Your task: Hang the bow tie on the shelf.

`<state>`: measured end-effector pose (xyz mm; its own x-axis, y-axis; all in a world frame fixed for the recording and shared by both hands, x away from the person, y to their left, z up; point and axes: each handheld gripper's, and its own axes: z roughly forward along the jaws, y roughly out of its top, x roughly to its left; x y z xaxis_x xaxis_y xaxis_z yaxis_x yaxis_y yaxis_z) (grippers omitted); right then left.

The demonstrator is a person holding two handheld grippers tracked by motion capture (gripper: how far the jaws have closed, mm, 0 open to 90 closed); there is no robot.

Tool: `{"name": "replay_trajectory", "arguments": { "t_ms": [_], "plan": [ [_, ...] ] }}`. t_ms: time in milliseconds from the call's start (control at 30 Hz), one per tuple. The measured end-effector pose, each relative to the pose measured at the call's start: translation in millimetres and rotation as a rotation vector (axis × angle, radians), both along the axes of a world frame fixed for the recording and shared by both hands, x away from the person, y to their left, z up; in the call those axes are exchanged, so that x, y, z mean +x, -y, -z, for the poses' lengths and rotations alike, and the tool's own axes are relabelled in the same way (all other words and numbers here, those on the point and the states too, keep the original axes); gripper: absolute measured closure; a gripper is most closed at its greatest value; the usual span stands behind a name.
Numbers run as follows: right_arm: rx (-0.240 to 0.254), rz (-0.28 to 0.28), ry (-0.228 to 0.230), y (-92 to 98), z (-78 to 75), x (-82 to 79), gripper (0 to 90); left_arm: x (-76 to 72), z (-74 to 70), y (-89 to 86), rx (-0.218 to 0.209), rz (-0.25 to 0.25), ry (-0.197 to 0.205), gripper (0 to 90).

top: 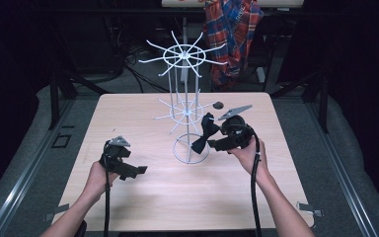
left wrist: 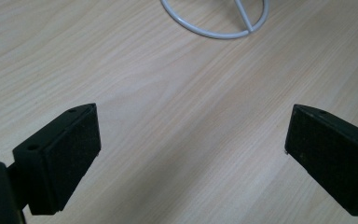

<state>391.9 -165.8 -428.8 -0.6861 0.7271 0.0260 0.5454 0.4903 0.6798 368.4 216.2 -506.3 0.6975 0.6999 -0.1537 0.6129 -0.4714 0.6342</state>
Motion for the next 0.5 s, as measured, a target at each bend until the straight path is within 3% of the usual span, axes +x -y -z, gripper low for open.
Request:
{"name": "replay_trajectory", "arguments": {
  "t_ms": [267, 500],
  "plan": [
    [-0.019, 0.011, -0.011, 11.1, 0.5, -6.4, 17.6, -0.3, -1.0, -1.0, -0.002, -0.002, 0.009, 3.3],
    [-0.033, 0.032, -0.021, 22.2, 4.8, -8.6, 14.0, -1.2, -2.8, -2.3, -0.009, -0.013, 0.024, 3.4]
  ]
}}
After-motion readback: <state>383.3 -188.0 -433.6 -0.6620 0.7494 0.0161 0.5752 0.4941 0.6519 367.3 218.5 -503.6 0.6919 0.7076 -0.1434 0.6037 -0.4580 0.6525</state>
